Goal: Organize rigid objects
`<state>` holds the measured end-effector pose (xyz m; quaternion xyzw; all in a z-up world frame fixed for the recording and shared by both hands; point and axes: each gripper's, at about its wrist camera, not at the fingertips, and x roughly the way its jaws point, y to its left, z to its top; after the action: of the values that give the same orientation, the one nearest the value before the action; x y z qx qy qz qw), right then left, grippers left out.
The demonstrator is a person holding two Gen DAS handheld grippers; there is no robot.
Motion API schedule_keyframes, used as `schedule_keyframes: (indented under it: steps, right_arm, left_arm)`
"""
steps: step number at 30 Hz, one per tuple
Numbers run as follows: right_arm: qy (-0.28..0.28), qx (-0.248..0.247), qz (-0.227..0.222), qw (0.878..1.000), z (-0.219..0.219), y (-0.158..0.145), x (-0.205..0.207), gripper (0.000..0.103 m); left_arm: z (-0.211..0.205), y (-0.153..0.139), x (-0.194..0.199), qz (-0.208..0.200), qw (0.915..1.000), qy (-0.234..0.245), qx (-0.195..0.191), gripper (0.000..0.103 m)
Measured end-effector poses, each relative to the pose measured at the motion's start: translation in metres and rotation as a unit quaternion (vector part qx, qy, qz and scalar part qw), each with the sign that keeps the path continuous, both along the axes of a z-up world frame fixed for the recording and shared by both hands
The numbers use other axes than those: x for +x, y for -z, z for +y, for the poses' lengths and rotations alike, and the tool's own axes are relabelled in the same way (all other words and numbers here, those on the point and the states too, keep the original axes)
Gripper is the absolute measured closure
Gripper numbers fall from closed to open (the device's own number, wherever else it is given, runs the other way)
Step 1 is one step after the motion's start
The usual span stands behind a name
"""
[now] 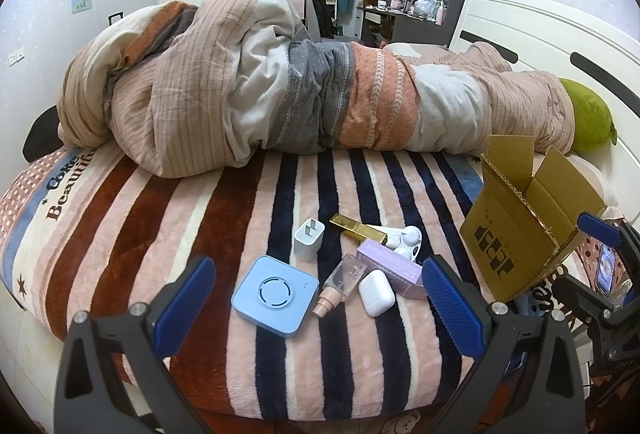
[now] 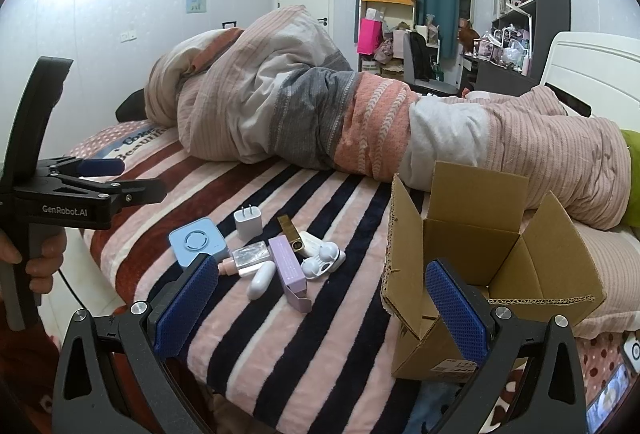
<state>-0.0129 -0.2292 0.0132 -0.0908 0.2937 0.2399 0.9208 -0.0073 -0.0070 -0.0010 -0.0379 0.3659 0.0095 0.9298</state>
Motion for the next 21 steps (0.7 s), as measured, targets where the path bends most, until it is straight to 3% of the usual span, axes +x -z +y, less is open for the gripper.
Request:
schedule_keyframes:
  steps: [8, 14, 21]
  right_arm:
    - [-0.027, 0.013, -0.009, 1.0, 0.004, -0.002, -0.005, 0.0]
    - [-0.059, 0.014, -0.006, 0.998, 0.004, -0.005, -0.003, 0.0]
    - [-0.045, 0.013, -0.017, 0.999, -0.017, -0.023, 0.011, 0.0]
  left_arm:
    - [-0.001, 0.0, 0.001, 0.0, 1.0, 0.001, 0.001, 0.0]
    - [0.0, 0.002, 0.005, 0.006, 0.9997, -0.003, 0.022, 0.0]
    - [0.006, 0.007, 0.013, 0.01, 0.9997, -0.001, 0.024, 0.0]
